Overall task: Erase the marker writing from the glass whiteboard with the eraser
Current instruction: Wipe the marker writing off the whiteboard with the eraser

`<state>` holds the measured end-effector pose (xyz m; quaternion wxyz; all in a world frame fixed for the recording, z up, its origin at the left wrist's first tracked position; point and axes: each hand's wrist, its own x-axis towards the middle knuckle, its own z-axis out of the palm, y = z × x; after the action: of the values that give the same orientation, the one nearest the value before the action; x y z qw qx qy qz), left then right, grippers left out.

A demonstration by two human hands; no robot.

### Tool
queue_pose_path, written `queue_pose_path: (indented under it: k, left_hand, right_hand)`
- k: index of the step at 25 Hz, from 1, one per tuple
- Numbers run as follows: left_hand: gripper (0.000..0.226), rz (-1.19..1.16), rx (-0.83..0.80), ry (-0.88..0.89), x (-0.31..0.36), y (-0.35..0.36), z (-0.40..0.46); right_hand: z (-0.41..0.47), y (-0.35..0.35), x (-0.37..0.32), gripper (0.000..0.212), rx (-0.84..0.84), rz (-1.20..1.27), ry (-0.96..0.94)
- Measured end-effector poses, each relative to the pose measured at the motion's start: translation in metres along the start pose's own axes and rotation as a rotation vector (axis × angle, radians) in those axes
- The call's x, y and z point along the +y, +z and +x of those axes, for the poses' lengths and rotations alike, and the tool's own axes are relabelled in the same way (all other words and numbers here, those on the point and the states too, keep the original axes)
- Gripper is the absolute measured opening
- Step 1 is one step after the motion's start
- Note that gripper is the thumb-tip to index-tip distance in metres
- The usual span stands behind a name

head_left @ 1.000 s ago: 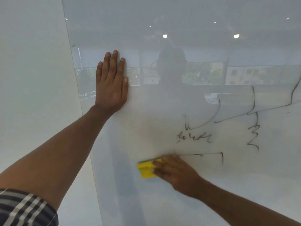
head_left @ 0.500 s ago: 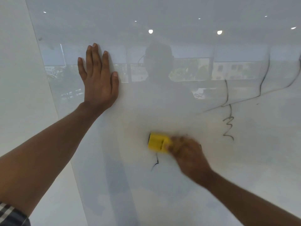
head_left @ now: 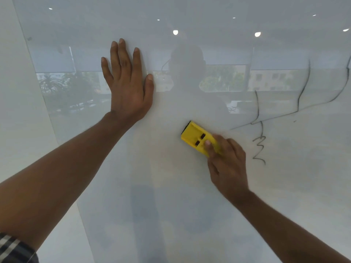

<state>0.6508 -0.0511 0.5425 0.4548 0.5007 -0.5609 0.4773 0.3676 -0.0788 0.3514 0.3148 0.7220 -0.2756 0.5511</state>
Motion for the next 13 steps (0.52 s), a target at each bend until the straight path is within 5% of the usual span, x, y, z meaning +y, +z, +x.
queue_pose_path:
  k: [4,6,13]
  left_hand:
    - [0.061,0.014,-0.012,0.014,0.010,0.001,0.006]
    - [0.060,0.010,-0.010,0.030,0.016,0.003,0.007]
    - [0.060,0.012,0.022,0.082,0.043,0.017,0.007]
  right_hand:
    - [-0.096,-0.007,-0.010,0.038,-0.345,0.046,-0.499]
    - [-0.102,-0.022,0.009,0.043,-0.410,0.034,-0.552]
    - [0.054,-0.077,0.124,0.046,0.137,-0.140,0.117]
